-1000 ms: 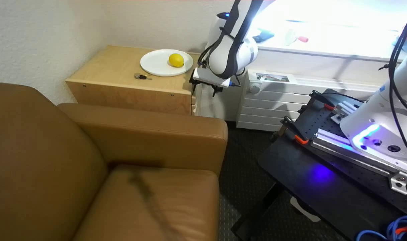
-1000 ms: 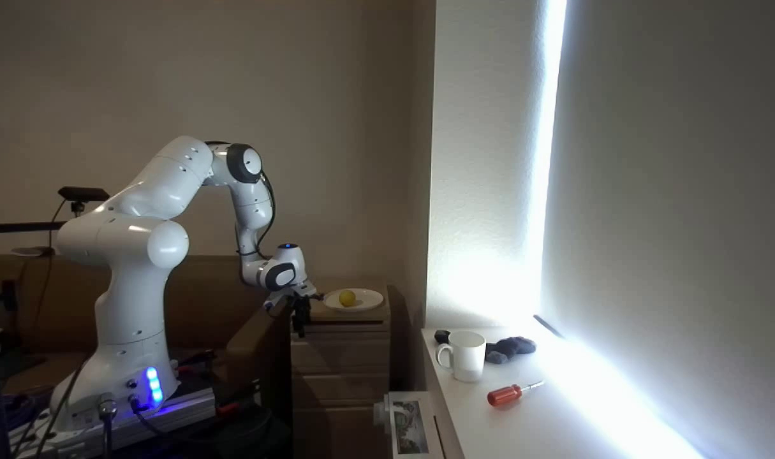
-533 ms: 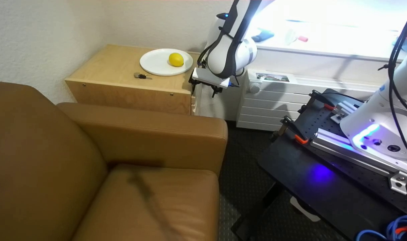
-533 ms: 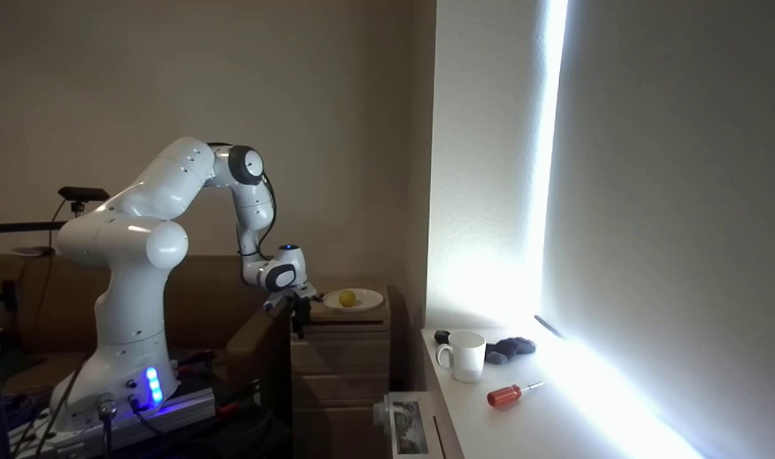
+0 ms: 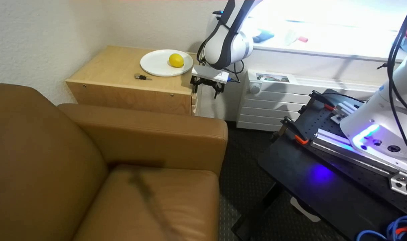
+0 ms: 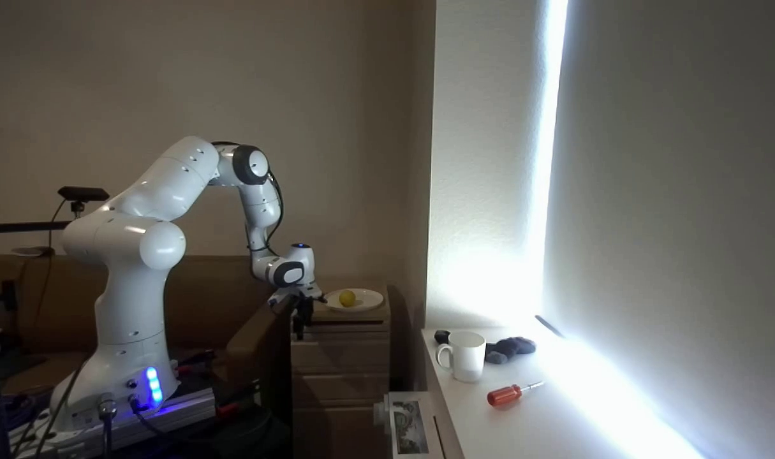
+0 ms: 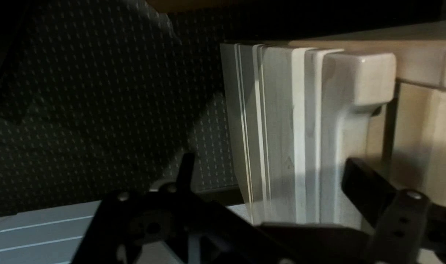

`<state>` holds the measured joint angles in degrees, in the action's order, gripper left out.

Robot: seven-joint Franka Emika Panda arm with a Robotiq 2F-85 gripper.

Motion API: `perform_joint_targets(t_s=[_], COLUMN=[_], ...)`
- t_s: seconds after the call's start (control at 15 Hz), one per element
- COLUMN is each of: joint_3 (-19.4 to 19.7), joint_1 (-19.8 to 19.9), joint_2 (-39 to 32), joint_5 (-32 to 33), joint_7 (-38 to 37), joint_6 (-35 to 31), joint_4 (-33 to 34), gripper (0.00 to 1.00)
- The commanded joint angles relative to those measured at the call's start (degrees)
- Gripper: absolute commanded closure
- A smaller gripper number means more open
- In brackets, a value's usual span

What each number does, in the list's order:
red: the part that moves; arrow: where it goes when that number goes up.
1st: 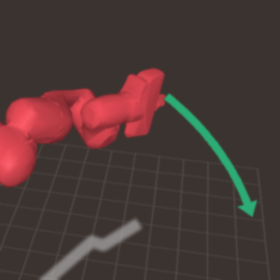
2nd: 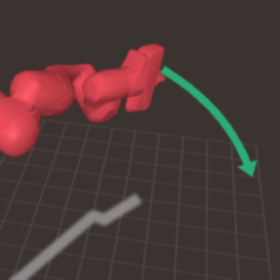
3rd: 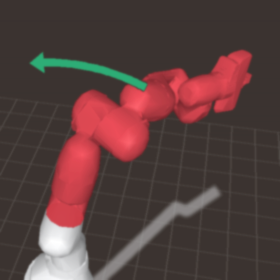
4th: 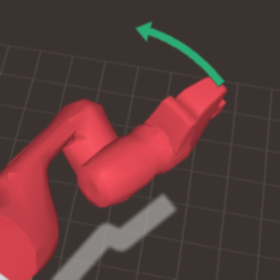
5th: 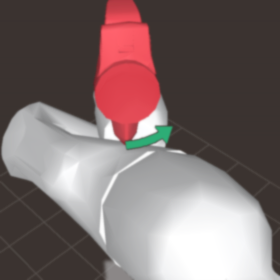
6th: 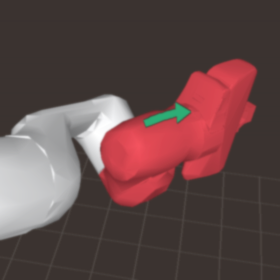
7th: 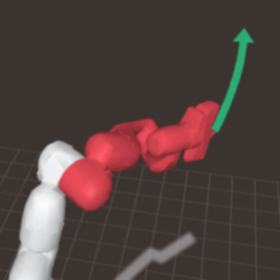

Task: Open the sliding tray

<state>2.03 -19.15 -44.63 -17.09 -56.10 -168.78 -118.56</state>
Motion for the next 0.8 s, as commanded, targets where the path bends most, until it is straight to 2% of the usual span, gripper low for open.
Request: perform_joint_targets(t_s=[0.0,0.27,0.4,0.53,0.73], joint_3=[-3.15,-7.88,-9.57,-10.62,-11.0], joint_1=[3.48,7.72,9.1,9.91,9.99], joint_2=[-3.36,-1.09,-1.78,-3.11,-5.38], joint_5=[-0.78,-2.79,-3.46,-3.25,-2.56], joint_7=[1.74,5.09,7.02,8.4,9.77], joint_6=[1.07,-7.35,-13.77,-19.61,-24.9], joint_4=[3.57,-1.09,-2.88,-3.86,-3.74], gripper=[0.0,0.0,0.0,0.0,0.0])
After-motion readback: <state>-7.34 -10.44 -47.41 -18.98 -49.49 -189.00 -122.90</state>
